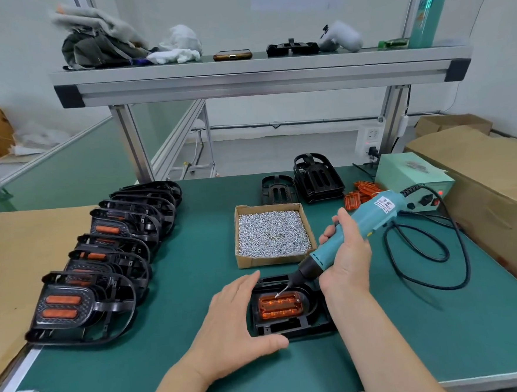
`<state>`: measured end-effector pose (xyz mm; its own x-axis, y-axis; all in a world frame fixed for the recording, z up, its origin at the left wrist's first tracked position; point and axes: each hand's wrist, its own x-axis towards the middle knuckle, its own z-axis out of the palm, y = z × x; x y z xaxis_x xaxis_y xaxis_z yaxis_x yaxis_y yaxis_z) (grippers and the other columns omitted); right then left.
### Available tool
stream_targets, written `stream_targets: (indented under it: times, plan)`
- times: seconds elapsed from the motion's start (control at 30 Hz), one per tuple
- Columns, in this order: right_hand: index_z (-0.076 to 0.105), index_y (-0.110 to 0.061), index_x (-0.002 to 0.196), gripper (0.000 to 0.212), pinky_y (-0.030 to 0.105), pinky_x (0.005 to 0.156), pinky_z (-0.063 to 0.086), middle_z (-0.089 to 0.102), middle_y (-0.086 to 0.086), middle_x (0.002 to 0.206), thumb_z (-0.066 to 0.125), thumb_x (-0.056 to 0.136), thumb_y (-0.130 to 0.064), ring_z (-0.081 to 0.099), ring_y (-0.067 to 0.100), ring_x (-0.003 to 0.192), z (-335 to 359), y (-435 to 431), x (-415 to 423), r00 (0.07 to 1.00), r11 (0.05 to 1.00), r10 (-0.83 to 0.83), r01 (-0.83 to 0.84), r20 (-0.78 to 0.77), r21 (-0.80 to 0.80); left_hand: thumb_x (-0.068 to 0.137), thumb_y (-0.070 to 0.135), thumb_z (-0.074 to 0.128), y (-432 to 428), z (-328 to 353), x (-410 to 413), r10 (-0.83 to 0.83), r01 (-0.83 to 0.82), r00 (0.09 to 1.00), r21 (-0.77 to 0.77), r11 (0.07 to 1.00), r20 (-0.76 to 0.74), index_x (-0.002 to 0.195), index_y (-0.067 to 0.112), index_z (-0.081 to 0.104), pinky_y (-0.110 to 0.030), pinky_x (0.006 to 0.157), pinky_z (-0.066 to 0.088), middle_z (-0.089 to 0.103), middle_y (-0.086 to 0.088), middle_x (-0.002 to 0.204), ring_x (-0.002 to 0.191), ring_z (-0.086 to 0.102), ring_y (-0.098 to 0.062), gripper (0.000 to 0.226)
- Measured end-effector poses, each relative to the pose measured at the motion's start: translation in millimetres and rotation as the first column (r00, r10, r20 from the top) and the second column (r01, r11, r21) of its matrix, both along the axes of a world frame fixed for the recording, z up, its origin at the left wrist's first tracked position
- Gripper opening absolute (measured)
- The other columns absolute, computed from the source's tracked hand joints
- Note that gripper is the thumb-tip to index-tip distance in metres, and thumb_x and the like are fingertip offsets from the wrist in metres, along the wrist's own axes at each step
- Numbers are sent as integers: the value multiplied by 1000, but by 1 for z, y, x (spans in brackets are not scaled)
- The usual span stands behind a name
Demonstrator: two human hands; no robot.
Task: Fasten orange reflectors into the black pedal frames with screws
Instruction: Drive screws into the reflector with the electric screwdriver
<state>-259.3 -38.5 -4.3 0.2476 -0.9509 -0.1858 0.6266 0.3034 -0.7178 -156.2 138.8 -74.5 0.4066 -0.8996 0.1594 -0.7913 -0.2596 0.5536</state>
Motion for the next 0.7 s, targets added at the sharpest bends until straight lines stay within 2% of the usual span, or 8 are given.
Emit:
stream_targets:
  times: [0.13,0.23,0.3,0.43,0.7]
  plan:
    - [56,-16,92,18,18,49,47,57,-9,57,72,90,-23,54,4,50,3,5,4,1000,997,-19,18,-16,-75,59,82,66,-4,0,3,-3,3,1000,14,1000,16,156,32,13,-17,114,11,18,29,145,139,18,5,122]
    - [54,-15,95,20,19,50,47,57,-8,58,72,90,-23,53,6,50,6,9,8,999,992,-24,21,-24,-121,58,81,68,-6,0,2,9,-9,1000,6,1000,-11,157,31,11,-23,118,18,25,23,152,142,25,-2,124]
    - [54,-15,94,22,20,50,46,55,-3,58,73,90,-24,51,9,50,8,12,11,999,988,-22,16,-36,-154,56,83,68,-5,-1,2,25,-25,999,18,1000,-40,157,34,7,-26,118,22,29,20,154,141,27,-5,127]
    - [52,-16,91,25,22,49,45,54,-3,57,75,83,-26,50,10,48,12,21,15,1000,972,-4,0,-18,-234,53,85,66,-3,-3,2,47,-45,997,28,999,-61,156,38,1,-18,110,19,29,27,145,138,28,-5,131]
    - [56,-15,83,24,24,48,45,53,-2,56,75,80,-29,49,12,48,10,32,22,997,926,44,-65,-65,-371,51,86,66,-3,-5,2,68,-64,994,49,997,-82,155,41,-2,-20,110,22,30,22,153,138,29,-6,132]
